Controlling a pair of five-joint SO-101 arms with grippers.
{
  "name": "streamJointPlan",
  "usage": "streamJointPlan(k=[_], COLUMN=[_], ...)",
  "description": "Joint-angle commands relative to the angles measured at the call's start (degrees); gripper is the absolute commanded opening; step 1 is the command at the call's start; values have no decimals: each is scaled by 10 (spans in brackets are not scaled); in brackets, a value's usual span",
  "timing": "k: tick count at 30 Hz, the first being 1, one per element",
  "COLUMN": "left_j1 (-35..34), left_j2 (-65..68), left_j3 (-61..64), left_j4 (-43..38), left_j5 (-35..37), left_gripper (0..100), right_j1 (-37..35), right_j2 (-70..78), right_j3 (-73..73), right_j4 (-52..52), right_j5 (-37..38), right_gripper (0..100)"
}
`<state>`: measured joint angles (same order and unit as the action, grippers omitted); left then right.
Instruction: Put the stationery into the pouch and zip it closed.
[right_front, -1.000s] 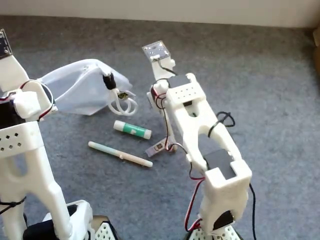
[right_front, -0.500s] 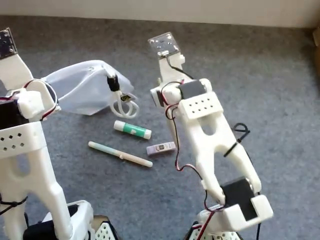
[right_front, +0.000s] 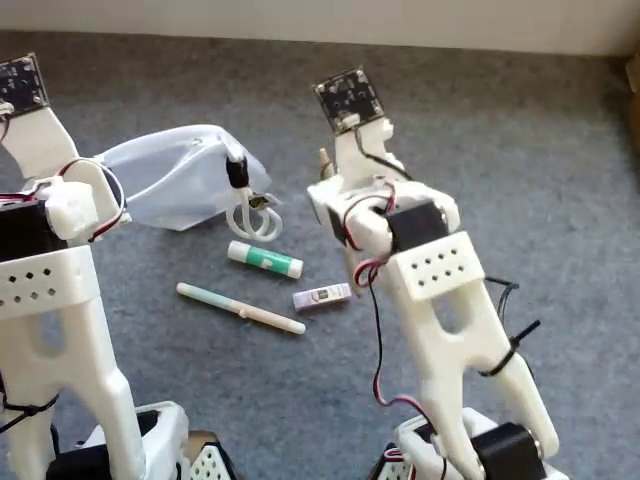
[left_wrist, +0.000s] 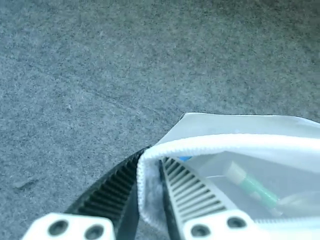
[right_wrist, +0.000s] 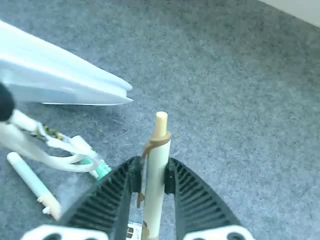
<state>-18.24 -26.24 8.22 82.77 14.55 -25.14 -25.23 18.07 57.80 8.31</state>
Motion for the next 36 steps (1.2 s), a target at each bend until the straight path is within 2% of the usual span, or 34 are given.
streamJointPlan(k=[1,20,26,36], left_j1=[17,36,36,42], left_j2=[0,0,0,0], left_j3=[9,21,22,17], left_j4=[-3,-3,-3,-3], left_j5=[4,2,2,-19], left_gripper=[7,7,7,7], right_j1=[-25,-90,-138,-202], right_j2=[-66,-220,-298,-407], right_j3=[6,70,87,96], right_j4=[0,0,0,0], right_j5=[2,1,-32,-34], right_gripper=[5,5,5,5])
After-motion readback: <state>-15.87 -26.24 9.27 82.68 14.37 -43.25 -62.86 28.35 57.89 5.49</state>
